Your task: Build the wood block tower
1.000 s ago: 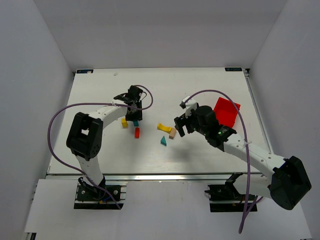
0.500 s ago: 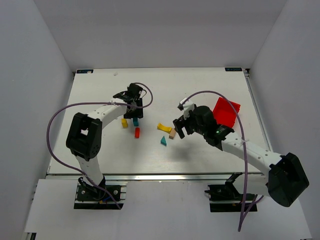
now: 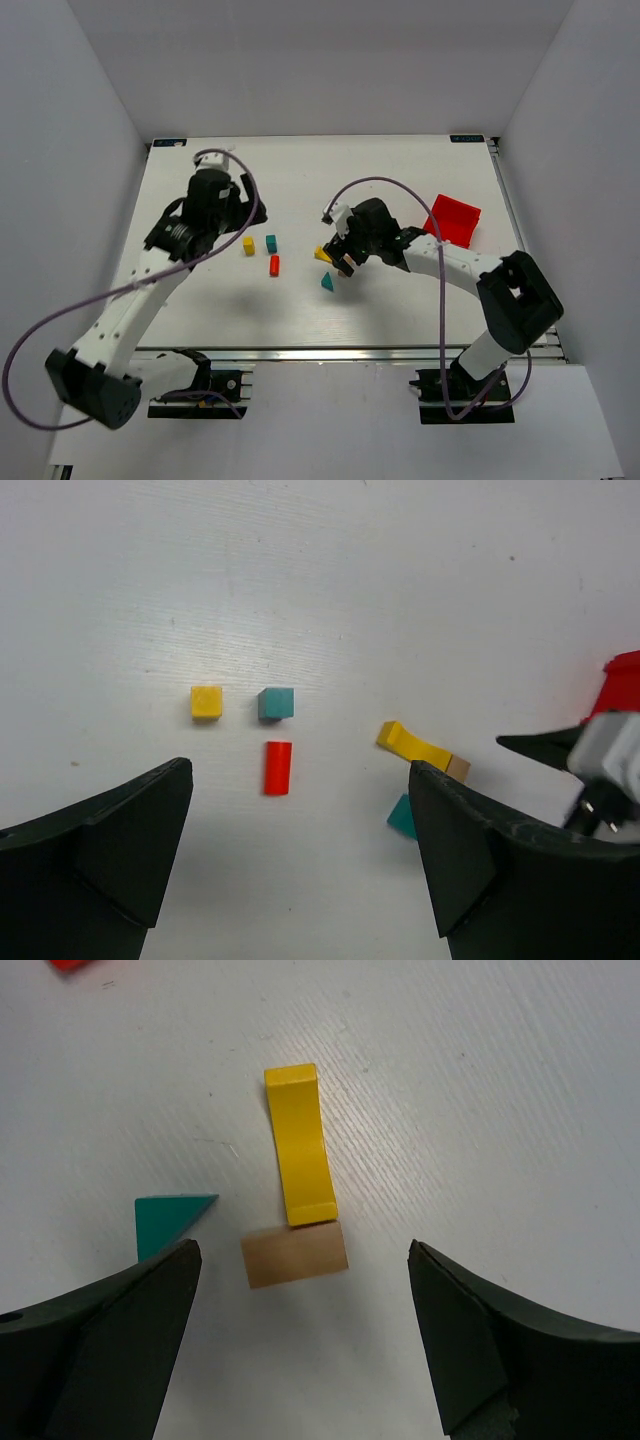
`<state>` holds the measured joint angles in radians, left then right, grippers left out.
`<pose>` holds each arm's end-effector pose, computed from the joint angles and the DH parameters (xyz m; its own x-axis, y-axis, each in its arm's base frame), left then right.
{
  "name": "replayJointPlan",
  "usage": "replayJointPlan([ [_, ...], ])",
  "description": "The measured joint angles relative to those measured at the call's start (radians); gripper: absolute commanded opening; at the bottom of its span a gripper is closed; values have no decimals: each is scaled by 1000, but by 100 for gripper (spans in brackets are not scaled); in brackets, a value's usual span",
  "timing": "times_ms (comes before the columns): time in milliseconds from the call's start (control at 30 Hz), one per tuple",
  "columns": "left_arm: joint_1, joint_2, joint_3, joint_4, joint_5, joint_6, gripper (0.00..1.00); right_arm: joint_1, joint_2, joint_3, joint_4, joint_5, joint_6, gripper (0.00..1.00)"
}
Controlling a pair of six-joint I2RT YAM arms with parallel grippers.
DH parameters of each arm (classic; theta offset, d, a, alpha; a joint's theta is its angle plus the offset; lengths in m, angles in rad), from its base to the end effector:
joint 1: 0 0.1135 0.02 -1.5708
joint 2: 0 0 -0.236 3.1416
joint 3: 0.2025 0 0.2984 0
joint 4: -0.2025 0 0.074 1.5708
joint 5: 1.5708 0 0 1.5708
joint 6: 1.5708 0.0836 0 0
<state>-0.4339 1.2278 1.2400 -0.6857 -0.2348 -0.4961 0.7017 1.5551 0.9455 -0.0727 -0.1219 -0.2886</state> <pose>0.3290 -0.1310 0.3025 -0.6138 -0.2258 -0.7565 -0.0549 0.9681 -0.2444 0.3082 0.2738 0.1323 -0.2588 -0.5886 -0.7659 -0.8204 0.5525 -0.1474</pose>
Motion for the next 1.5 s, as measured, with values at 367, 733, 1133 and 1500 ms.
replayJointPlan([
  [367,9,-287,-213,-138,-47,-59,98,1,156,63,-42,-72,-88,83],
  [733,9,-293,-239,-152,-45,-63,98,5,240,76,-14,-60,-74,60],
  [1133,9,-284,-239,-144,-22,-50,98,5,267,93,45,-64,-46,16],
  [1500,9,-269,-238,-118,39,-19,98,4,228,108,64,-1,44,0],
])
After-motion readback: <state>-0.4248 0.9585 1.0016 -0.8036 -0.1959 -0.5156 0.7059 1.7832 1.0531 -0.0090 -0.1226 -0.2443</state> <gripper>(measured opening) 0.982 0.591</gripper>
